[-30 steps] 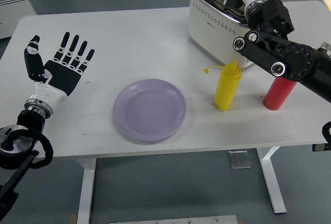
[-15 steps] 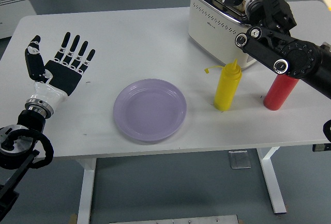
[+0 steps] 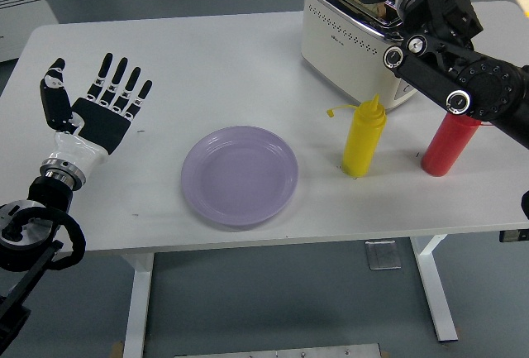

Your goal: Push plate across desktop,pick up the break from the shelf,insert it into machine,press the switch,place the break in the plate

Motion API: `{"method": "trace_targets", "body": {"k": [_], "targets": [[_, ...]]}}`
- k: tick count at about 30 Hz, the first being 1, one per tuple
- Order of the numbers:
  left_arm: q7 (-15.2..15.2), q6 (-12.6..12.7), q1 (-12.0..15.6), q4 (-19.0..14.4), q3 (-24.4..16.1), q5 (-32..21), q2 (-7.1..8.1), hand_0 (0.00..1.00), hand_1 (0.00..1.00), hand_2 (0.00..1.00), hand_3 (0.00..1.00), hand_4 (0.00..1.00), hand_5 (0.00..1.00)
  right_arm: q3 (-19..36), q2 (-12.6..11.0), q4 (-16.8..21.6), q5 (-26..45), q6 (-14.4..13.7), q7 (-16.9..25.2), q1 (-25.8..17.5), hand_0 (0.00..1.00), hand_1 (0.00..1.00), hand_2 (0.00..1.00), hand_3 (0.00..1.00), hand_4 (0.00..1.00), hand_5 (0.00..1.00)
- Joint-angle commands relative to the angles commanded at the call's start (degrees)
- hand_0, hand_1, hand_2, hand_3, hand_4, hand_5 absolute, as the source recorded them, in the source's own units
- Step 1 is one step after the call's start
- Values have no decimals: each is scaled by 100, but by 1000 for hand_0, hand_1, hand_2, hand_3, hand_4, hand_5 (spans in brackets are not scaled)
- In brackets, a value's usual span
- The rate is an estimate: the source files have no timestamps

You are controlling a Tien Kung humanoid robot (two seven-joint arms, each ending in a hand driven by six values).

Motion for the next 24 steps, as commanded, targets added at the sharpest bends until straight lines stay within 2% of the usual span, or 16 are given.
{"method": "trace_targets", "body": {"k": [4, 5, 6, 11, 12, 17, 18, 21, 24], "targets": [[0, 4, 8, -6, -7, 0, -4, 820, 754, 727, 736, 717, 998, 176, -153, 228, -91, 38, -34, -53, 596, 688, 719, 679, 618, 18], [0, 6, 15, -12, -16, -2, -4, 820, 754, 727, 736, 717, 998, 277, -249, 334, -136, 51, -50, -109, 596, 688, 719, 679, 618, 18], [0, 8, 22, -18, -25, -5, -5, 820, 752, 727, 737, 716, 998, 386, -347, 450, -177, 60, -62, -164, 544, 631, 672, 653, 611, 28], [-2, 16, 57, -50, -78, -10, -7, 820, 752, 727, 737, 716, 998, 968, -848, 1062, -337, 108, 19, -525, 544, 631, 672, 653, 611, 28], [-2, 18, 65, -55, -90, -11, -7, 820, 752, 725, 737, 716, 998, 1083, -944, 1187, -336, 121, 43, -597, 494, 571, 628, 568, 446, 2], [9, 24, 119, -93, -159, -48, -11, 820, 752, 725, 737, 716, 998, 1721, -1510, 1883, -222, 232, 446, -1114, 494, 571, 628, 568, 446, 2], [13, 23, 129, -101, -175, -65, -11, 820, 752, 726, 737, 716, 998, 1825, -1610, 2003, -199, 243, 532, -1209, 474, 549, 612, 555, 390, 2], [30, 18, 159, -125, -228, -123, -7, 820, 752, 726, 737, 716, 998, 2191, -1964, 2424, -146, 267, 781, -1542, 474, 549, 612, 555, 390, 2], [64, 21, 225, -185, -330, -211, 1, 819, 749, 725, 737, 716, 998, 2590, -2336, 2844, 65, 323, 1201, -1955, 469, 528, 599, 548, 377, 2]]}}
